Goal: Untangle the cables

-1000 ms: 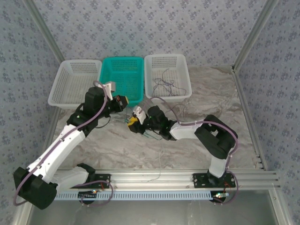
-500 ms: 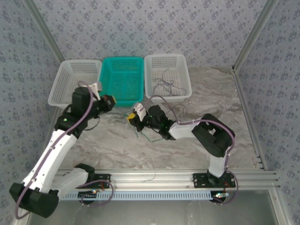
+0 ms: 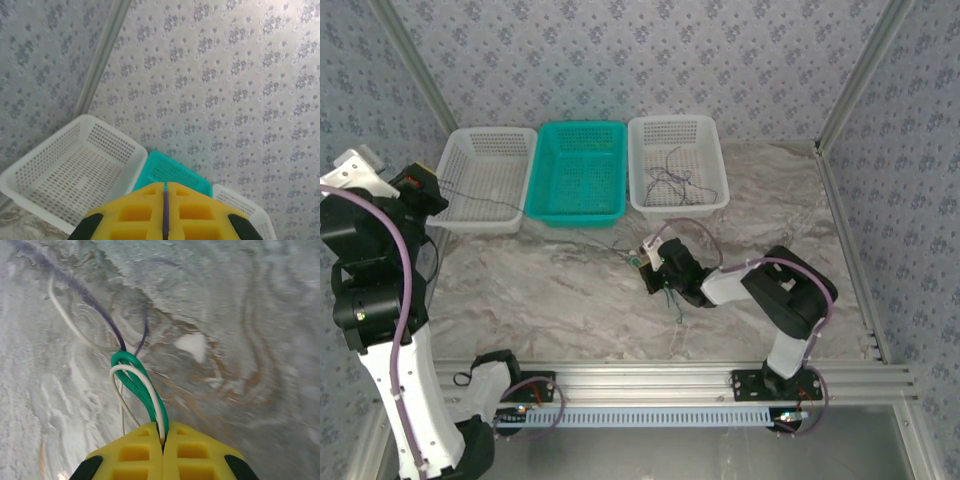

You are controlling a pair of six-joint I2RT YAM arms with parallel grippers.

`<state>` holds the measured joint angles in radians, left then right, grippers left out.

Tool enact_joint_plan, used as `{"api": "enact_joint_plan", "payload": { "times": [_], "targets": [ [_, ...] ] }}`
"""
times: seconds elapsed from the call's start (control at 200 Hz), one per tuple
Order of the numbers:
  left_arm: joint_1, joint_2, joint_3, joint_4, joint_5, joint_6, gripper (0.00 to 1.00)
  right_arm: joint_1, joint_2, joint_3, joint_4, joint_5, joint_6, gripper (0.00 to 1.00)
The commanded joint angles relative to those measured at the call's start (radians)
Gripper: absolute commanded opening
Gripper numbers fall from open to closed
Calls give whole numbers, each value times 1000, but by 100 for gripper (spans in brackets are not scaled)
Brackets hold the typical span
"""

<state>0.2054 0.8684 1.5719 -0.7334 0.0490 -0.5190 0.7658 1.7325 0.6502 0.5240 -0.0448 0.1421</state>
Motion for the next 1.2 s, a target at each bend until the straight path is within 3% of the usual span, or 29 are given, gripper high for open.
{"api": "enact_joint_plan", "payload": {
  "times": [0.0,0.13,0.37,0.63,0.675,0.725,0.76,0.81,0.844,0.929,0.944,0.989,1.074,1.199],
  "targets": [
    [8,24,-47,-20,-14,23,0,-30,-95,-50,-102,68,10,0],
    [22,5,-84,-21,-51,36,0,-54,-160,-47,-211,143,53,0],
    [51,55,84,-58,-217,96,0,-216,-304,-131,-431,401,453,0],
    [52,149,321,-28,-284,116,0,-279,-293,-138,-489,446,455,3],
    [53,155,321,-1,-211,104,0,-279,-299,-132,-461,414,420,5],
    [52,168,304,45,-51,72,0,-263,-308,-119,-414,346,354,13],
    [53,186,286,99,87,50,0,-250,-314,-107,-382,286,295,27],
    [51,211,258,172,271,2,0,-230,-327,-74,-374,225,227,55],
    [51,224,232,228,367,-40,0,-207,-339,-40,-404,231,199,67],
    [49,241,195,325,480,-112,0,-188,-405,22,-450,224,172,81],
    [47,244,194,335,496,-118,0,-187,-421,28,-449,218,172,89],
    [42,255,203,354,529,-128,0,-188,-470,46,-444,183,166,99],
    [18,279,232,348,561,-133,0,-185,-543,99,-431,75,104,100],
    [-60,310,266,324,566,-132,0,-154,-551,231,-423,-211,26,100]
  ]
}}
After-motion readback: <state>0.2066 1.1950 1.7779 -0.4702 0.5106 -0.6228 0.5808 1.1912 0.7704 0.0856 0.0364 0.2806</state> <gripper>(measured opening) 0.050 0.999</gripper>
